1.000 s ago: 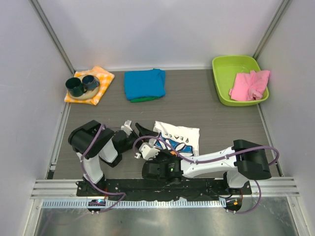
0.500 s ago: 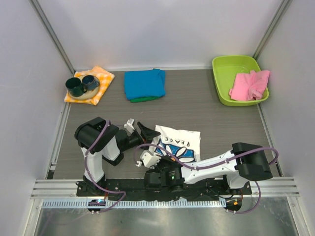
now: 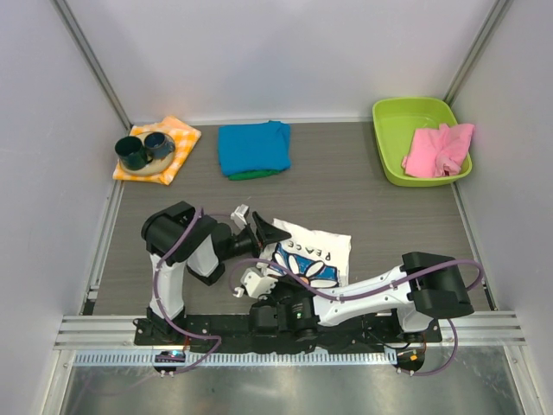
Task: Fold and stack the t-shirts
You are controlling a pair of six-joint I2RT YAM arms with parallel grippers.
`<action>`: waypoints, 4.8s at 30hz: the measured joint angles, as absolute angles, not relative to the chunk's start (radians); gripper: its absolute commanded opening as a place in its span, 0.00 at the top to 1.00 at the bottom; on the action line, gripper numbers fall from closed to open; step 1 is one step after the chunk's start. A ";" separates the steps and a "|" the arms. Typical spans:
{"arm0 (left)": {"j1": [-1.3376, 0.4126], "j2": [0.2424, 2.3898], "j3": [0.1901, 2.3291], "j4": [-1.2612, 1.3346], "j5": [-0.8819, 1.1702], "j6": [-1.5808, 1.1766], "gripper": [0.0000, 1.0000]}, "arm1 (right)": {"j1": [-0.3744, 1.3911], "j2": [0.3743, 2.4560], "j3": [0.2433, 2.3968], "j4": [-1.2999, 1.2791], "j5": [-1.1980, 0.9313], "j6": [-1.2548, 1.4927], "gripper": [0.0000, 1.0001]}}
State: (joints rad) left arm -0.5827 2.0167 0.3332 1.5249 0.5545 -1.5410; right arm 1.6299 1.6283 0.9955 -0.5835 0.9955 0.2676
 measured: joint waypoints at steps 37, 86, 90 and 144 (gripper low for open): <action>-0.600 2.091 0.361 1.457 0.754 -1.529 1.00 | 1.731 1.626 0.988 -0.724 1.074 0.465 0.00; -0.430 2.490 2.212 -0.457 0.542 -0.771 1.00 | 0.976 1.286 0.917 -0.800 1.324 1.045 0.00; -0.407 2.490 2.228 -0.481 0.543 -0.765 1.00 | 0.729 1.291 0.914 -0.513 1.166 0.822 0.00; 0.018 2.383 2.090 -0.299 0.728 -0.817 1.00 | 0.660 1.585 0.766 0.053 0.648 0.549 0.00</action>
